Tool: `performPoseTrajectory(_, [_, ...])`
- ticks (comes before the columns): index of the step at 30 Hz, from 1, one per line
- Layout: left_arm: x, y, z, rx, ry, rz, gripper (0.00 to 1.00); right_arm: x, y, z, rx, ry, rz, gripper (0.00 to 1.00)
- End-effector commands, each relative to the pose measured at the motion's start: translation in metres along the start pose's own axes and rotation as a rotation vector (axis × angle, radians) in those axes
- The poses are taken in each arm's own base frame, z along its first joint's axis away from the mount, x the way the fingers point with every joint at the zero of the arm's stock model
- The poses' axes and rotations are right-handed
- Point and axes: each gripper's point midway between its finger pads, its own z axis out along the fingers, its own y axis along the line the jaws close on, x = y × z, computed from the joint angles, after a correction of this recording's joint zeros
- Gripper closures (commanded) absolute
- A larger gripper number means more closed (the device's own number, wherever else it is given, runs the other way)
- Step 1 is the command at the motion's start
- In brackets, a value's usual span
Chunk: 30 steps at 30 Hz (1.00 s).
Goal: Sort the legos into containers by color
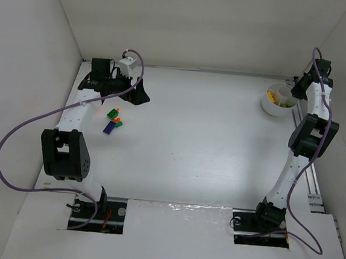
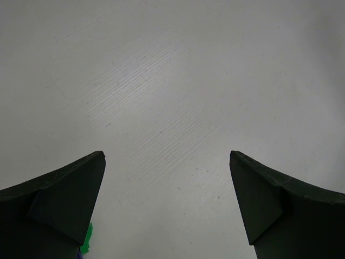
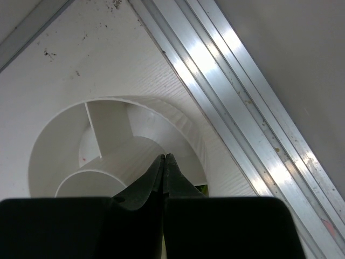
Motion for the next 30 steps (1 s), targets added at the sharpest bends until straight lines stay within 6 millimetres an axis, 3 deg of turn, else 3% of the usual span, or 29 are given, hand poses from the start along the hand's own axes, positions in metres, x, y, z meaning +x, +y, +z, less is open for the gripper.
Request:
performPoseTrajectory(1, [-0.015, -0.008, -0.002, 0.026, -0.038, 0.04, 0.01, -0.003, -0.007, 0.001, 0.016, -0.007, -0.009, 1.0])
performPoseTrajectory(14, [-0.014, -0.008, -0.001, 0.026, -0.038, 0.031, 0.01, 0.012, -0.007, -0.003, 0.004, 0.048, -0.012, 1.0])
performPoseTrajectory(21, [-0.016, -0.01, -0.004, 0.025, -0.045, 0.038, 0.01, 0.015, -0.004, -0.014, -0.013, 0.062, -0.012, 1.0])
performPoseTrajectory(30, [-0.014, -0.01, -0.001, 0.035, -0.04, 0.031, 0.01, 0.008, 0.004, -0.042, -0.064, 0.062, -0.02, 1.0])
